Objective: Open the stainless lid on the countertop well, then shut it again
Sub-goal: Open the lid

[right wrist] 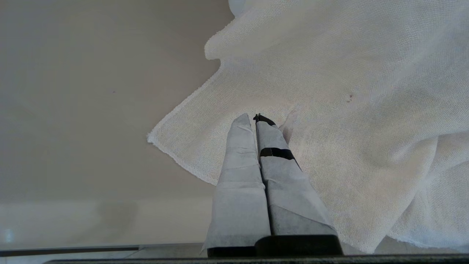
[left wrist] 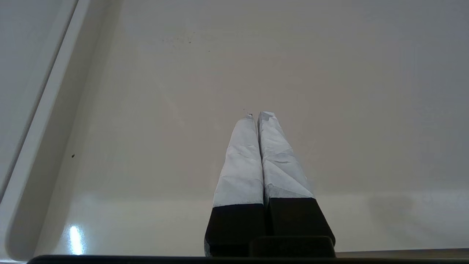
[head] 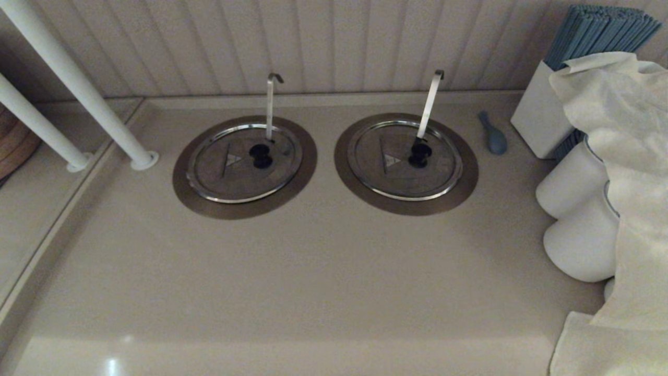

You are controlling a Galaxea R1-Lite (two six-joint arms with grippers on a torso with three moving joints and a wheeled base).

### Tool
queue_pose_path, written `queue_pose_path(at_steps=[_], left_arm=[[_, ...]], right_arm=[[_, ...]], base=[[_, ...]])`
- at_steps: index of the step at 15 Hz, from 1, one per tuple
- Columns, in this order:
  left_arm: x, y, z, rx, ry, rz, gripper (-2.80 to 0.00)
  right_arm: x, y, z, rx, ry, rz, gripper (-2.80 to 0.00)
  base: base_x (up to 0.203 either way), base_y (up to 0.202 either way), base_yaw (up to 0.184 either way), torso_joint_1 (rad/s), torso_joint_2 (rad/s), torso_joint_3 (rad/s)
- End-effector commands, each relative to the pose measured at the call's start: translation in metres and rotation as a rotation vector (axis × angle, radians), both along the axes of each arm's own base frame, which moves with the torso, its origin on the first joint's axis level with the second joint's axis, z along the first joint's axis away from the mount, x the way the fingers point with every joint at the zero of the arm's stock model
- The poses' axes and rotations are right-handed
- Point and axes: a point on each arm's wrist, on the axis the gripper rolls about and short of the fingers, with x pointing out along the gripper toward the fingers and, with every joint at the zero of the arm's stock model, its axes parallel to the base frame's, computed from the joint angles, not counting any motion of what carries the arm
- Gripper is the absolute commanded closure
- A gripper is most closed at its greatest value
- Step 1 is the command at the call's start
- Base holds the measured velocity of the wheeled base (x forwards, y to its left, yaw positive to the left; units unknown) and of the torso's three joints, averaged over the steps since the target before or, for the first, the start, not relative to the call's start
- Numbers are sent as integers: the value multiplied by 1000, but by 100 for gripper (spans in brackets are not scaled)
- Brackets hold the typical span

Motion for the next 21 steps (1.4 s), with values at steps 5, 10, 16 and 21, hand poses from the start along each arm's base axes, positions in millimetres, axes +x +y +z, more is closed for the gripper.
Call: queue_pose_path(at_steps=[5, 10, 16, 21], left_arm=[[0, 0, 0, 0, 2, -1, 0], [0, 0, 0, -1, 2, 1, 0], [0, 0, 0, -1, 2, 2, 0], [0, 0, 0, -1, 2, 1, 0]], right_arm=[[0, 0, 0, 0, 1, 1, 0], [0, 0, 0, 0, 1, 3, 0], [0, 0, 0, 0, 0, 1, 0], [0, 0, 0, 0, 2, 2, 0]], base=[[0, 0, 0, 0, 0, 0], [0, 0, 0, 0, 0, 0], [0, 0, 0, 0, 0, 0], [0, 0, 0, 0, 0, 0]])
